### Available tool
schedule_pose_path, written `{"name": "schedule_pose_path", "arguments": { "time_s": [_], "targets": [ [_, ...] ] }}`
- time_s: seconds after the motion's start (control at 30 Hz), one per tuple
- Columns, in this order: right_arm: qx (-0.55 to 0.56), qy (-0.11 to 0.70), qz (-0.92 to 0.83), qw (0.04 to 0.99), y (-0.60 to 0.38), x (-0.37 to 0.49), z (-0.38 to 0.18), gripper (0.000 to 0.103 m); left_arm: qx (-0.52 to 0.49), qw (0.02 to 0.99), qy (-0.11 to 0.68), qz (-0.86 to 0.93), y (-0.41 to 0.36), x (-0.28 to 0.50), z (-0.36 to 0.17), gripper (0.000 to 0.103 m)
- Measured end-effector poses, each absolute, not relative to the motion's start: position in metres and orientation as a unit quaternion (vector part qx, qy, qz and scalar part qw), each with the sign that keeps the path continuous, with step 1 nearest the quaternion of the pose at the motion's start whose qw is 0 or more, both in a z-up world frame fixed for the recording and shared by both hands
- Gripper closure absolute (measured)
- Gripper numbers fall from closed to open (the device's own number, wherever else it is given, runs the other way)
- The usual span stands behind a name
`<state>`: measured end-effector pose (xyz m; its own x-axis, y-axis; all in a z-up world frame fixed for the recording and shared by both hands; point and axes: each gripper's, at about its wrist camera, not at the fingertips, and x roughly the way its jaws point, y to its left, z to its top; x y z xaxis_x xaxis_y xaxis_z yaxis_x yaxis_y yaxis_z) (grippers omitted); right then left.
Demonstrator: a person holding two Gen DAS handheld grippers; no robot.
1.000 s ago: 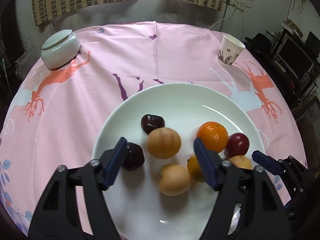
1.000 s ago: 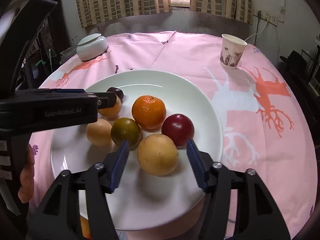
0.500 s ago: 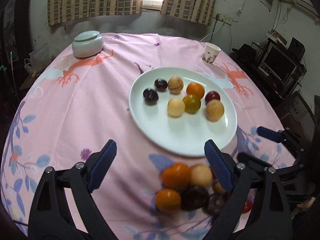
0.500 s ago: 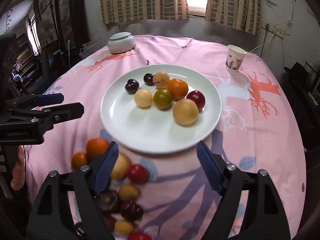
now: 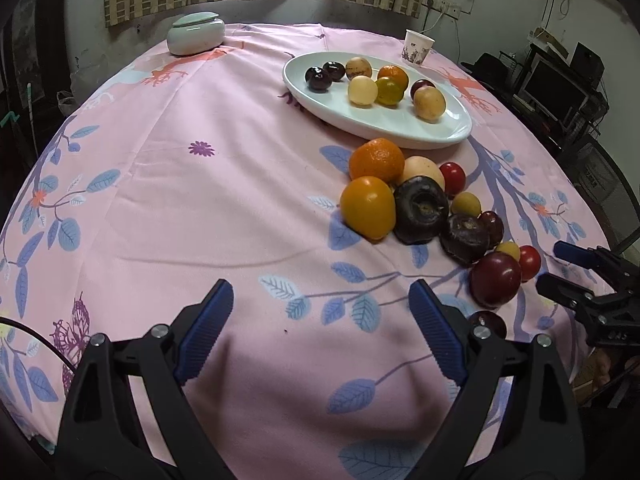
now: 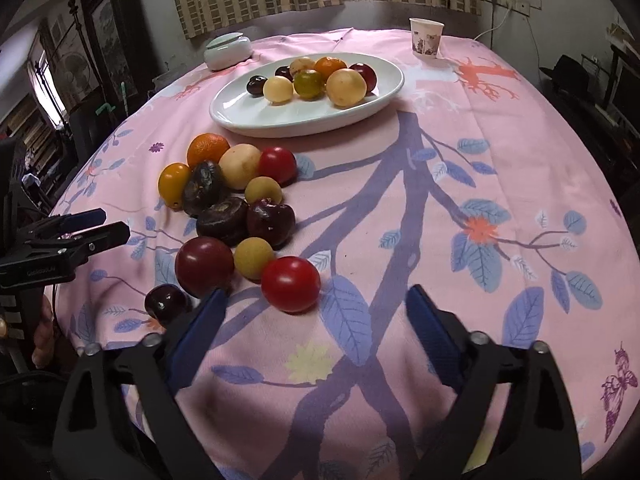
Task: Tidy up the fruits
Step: 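Grasp a red tomato with the right tool while the left tool grasps a dark cherry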
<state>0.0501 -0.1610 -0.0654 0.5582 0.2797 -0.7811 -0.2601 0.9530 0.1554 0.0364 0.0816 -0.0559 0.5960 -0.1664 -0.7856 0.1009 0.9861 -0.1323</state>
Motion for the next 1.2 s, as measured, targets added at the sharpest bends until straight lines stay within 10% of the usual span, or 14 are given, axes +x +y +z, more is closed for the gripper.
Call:
{"name": "schedule_pose_path", "arguments": {
  "time_s": [0.27, 0.73, 0.87, 1.0, 1.2],
  "targets": [
    [0.026, 0.443, 0.193, 0.875, -0.152, 0.066, -0.077, 0.07, -0.015, 0.885, 0.446, -0.133, 0.055, 0.022, -0.049, 0.012],
    [0.052, 0.446, 0.17, 0.877, -0.18, 0.036, -0.068, 0.07, 0.002, 0.852, 0.483, -0.201, -0.002, 0.018, -0.069, 0.014],
    [0.059, 0.446, 0.177, 0.875, -0.183, 0.029, -0.069, 0.07, 0.03, 0.863, 0.474, -0.175, -0.013, 0.018, -0.075, 0.028],
    [0.06, 0.445, 0.186, 0.874, -0.177, 0.027, -0.068, 0.07, 0.037, 0.868, 0.462, -0.179, -0.018, 0.013, -0.073, 0.071],
    [0.053, 0.446, 0.189, 0.873, -0.17, 0.025, -0.066, 0.07, 0.049, 0.877, 0.445, -0.172, -0.015, 0.005, -0.068, 0.072]
  ]
}}
